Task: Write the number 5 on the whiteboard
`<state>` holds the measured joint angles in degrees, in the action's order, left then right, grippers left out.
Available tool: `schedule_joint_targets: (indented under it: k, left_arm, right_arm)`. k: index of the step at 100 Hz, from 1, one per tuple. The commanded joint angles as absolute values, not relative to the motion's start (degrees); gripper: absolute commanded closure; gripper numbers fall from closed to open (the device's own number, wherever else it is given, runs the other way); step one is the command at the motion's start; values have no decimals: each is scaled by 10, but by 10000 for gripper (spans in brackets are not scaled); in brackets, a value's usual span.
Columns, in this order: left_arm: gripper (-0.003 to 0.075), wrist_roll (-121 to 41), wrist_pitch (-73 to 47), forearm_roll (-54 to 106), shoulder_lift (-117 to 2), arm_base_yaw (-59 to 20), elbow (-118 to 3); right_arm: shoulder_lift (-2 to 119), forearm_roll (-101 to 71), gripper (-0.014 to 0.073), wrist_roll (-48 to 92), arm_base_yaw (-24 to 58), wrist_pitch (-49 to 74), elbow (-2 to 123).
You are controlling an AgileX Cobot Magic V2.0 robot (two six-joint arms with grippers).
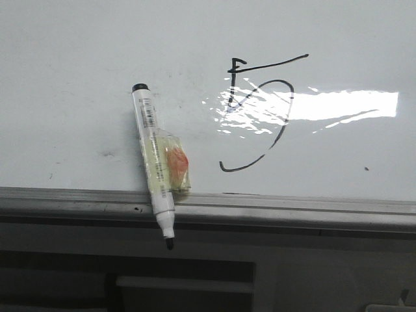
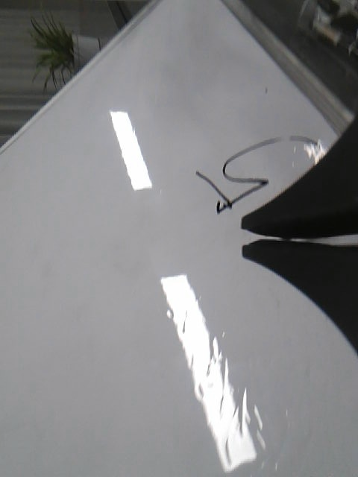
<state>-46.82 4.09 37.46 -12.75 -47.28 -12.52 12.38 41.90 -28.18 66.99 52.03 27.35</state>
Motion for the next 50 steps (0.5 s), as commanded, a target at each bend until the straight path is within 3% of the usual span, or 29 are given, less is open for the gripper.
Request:
schedule_joint_targets:
  k: [1,22,36,50]
  left_arm:
    - [741,-369,79,257,-99,-421,-111]
    - [741,-23,38,6,-1,-235,-21]
    - [741,51,-44,9,18,-159,15]
    - [741,51,-131,6,18,-137,13]
  right_arm:
    - [130,450,637,-283,667,490,286]
    - [130,450,637,-283,667,490,286]
    - [130,450,637,-283,667,490,286]
    - [130,450,637,-283,667,491,286]
